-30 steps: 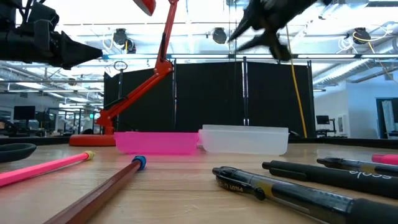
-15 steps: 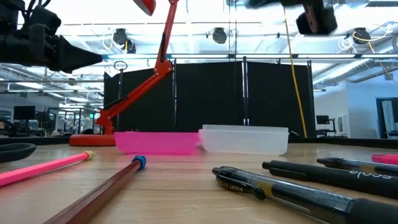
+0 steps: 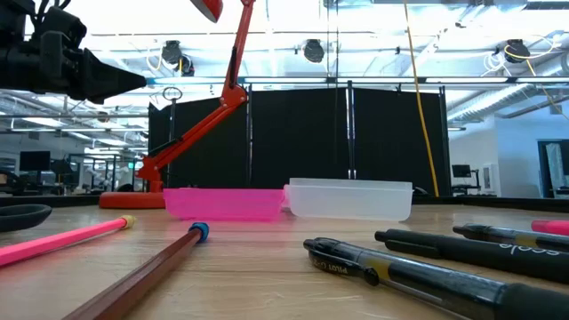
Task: Pick & place school supplies into a supply box
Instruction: Put the pink pen into the supply box
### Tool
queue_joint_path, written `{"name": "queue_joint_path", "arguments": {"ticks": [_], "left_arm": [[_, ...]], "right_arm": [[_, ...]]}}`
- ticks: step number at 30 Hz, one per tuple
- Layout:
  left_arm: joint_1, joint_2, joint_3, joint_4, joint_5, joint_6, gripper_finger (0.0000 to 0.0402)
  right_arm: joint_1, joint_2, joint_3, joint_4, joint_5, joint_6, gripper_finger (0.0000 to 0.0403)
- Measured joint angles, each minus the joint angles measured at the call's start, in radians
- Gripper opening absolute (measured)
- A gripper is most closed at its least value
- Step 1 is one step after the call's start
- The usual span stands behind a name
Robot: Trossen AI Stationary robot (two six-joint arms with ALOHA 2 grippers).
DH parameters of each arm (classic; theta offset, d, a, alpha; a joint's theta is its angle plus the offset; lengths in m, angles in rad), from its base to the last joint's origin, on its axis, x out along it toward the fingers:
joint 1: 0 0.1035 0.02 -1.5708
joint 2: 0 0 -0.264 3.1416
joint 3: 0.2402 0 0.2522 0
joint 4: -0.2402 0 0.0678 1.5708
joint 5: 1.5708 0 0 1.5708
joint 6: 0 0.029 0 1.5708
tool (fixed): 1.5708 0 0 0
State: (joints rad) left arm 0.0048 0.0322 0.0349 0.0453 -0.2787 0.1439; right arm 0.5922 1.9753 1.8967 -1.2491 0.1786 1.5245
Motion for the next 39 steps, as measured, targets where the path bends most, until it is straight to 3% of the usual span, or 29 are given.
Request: {"name": "queue_joint_path", "arguments": {"ticks": [2,8,13,18,23,32,39], "left_arm": [[0.000,0.000,0.000,-0.007,0.000,-0.011,0.0065],[0.000,0.000,0.000,-0.025,0.000,-0.031,0.0065],[0.000,0.000,0.000,-0.027,0.002,-0.048,0.0065],[0.000,0.000,0.000,-0.027,0.016,-0.045,0.0065],[0.000,0.000,0.000,-0.027,0.016,-0.034,0.0065],[0.000,0.000,0.000,-0.027,0.017,-0.047,0.0065],[0.000,0.000,0.000,-0.026,0.017,-0.048,0.0065]], "right_arm": [[0.002,0.029,0.002,-0.071,-0.007,0.061,0.0000],[0.002,0.068,-0.083,-0.019,-0.119,0.106,0.0016],[-0.004,0.065,-0.185,0.060,-0.232,0.062,0.0074],[0.006,0.065,-0.257,-0.025,-0.207,0.084,0.0140],[0.005,0.066,-0.315,0.016,-0.198,0.066,0.0182],[0.006,0.065,-0.420,0.063,-0.211,0.044,0.0190],[0.008,0.055,-0.511,0.212,-0.235,0.017,0.0180]]}}
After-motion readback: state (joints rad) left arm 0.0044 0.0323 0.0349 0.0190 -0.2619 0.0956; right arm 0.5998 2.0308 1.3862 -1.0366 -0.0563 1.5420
